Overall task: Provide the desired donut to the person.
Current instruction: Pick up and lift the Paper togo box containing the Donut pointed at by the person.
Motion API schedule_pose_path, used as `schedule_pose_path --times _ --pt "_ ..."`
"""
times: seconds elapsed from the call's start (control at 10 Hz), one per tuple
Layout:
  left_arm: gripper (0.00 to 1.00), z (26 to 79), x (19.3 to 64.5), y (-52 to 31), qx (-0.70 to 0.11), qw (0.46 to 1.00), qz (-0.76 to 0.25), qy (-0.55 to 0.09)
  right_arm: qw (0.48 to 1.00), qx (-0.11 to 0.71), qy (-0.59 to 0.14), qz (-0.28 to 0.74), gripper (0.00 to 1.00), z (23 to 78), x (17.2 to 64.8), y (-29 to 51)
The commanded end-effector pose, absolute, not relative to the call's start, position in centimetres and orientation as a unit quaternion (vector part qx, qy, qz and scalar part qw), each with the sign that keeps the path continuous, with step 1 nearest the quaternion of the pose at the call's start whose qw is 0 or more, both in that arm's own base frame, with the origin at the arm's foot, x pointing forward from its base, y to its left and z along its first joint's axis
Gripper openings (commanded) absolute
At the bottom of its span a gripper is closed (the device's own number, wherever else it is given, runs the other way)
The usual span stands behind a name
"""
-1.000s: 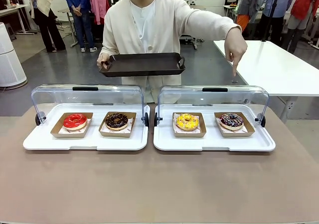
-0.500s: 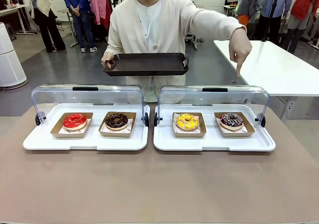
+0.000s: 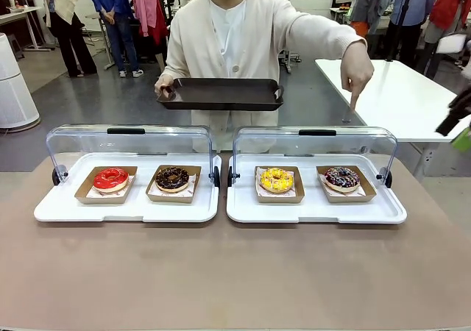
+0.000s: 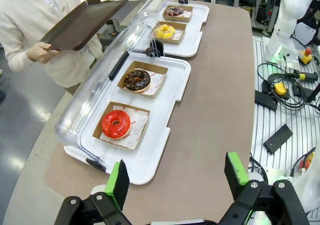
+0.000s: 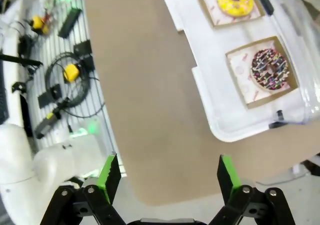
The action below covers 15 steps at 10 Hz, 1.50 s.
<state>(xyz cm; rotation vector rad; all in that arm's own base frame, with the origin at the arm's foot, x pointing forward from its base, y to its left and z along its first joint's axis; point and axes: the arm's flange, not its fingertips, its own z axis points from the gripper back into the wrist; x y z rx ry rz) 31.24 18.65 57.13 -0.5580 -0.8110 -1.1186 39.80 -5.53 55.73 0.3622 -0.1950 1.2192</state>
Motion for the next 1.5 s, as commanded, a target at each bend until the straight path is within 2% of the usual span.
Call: schedule_pose_path --times 0.0,0.4,0.6,1.4 --pt "1.0 57.1 31.3 18.6 -0.255 0.731 -0.51 -0.375 0.798 0.117 -0.09 0.585 1.0 53.1 38.4 -2.0" --pt "1.0 57.1 31.3 18.6 -0.255 0.731 -0.51 -0.375 0.749 0.037 -0.107 0.652 1.0 48.4 38.2 2.9" --pt "1.0 57.1 31.3 18.6 -0.255 0.731 -0.51 -0.375 0.726 0.043 -0.105 0.678 1.0 47.9 38.0 3.6" --pt "1.0 57.1 31.3 18.6 -0.255 0.731 -0.51 -0.375 0.734 0.054 -0.106 0.669 1.0 48.1 38.2 4.1"
